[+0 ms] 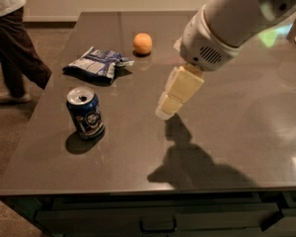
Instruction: Knock pepsi can over
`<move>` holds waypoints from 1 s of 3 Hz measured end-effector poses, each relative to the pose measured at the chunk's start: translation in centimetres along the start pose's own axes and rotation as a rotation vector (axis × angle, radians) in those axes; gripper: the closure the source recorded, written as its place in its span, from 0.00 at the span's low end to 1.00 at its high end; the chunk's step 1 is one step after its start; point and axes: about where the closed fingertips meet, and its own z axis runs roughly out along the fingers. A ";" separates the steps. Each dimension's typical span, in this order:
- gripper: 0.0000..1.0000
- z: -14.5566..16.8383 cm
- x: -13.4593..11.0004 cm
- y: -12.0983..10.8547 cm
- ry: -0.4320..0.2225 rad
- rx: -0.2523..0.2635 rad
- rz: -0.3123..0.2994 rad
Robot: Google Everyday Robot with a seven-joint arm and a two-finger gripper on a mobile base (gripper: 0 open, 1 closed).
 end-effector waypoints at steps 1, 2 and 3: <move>0.00 2.6 -2.8 1.4 -0.068 -0.007 -0.012; 0.00 4.8 -5.8 3.7 -0.141 -0.027 -0.037; 0.00 6.4 -8.4 6.2 -0.206 -0.067 -0.050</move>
Offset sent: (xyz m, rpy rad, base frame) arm -0.0274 0.1292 -0.0300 0.2111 -0.0357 0.1231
